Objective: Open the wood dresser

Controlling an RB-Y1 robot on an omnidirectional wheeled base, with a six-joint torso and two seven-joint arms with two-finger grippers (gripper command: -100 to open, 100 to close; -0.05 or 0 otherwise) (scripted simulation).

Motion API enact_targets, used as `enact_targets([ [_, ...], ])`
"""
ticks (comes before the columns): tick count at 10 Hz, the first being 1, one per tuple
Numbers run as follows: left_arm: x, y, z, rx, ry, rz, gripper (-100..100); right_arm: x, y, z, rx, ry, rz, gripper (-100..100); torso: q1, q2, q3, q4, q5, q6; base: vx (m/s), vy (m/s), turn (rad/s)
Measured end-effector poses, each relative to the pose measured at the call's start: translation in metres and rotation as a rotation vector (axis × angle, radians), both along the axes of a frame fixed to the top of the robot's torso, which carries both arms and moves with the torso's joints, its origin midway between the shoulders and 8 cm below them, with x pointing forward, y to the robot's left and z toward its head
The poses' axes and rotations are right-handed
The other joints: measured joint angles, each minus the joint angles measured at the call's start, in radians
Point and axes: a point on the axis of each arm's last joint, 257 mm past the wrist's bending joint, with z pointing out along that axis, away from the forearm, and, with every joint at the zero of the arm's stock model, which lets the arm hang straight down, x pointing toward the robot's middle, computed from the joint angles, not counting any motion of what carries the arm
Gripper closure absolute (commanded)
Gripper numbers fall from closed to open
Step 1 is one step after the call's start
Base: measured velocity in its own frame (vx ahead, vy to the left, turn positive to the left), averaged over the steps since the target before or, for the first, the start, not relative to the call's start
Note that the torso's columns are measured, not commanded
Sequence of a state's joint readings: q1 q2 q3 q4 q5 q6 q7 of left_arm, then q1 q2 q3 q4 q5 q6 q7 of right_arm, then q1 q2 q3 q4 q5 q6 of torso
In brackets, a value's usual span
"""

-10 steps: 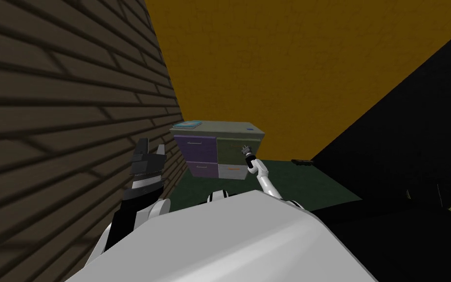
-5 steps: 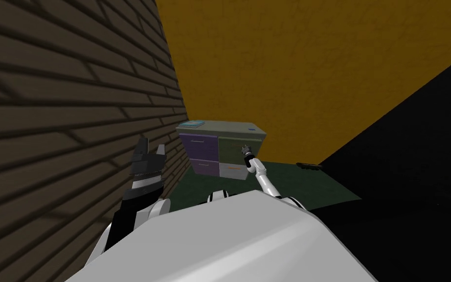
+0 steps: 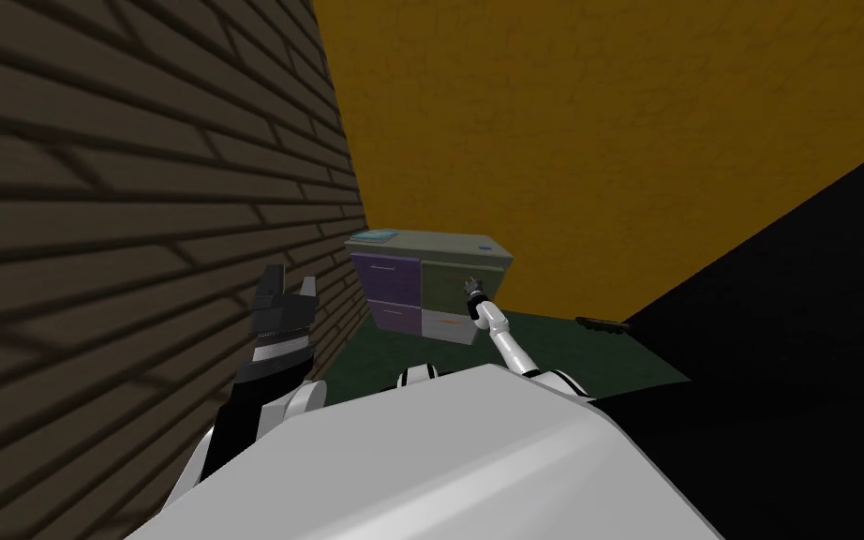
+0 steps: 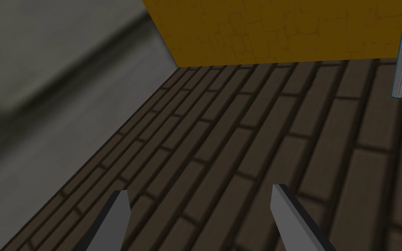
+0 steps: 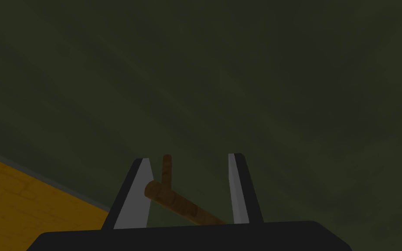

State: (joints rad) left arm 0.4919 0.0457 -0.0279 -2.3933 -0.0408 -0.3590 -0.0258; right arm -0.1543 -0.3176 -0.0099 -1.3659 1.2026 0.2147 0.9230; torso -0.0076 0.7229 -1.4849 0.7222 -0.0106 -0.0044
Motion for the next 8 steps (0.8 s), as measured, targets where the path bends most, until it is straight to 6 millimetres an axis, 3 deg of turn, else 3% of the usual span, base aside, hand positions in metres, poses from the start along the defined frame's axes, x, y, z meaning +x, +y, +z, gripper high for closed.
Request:
enact_targets([
  [3, 0.000, 0.000, 0.000, 0.000, 0.000, 0.000, 0, -0.004, -0.004, 0.001, 0.028, -0.014, -0.039, 100, -0.001, -0.004, -0.002, -0.001, 0.000, 0.004, -0.012, -0.004, -0.002],
  [8, 0.000, 0.000, 0.000, 0.000, 0.000, 0.000, 0, 0.001, -0.022, 0.007, -0.014, -0.039, -0.103, 100, 0.002, 0.002, 0.001, 0.002, 0.001, 0.001, -0.077, -0.047, 0.152],
])
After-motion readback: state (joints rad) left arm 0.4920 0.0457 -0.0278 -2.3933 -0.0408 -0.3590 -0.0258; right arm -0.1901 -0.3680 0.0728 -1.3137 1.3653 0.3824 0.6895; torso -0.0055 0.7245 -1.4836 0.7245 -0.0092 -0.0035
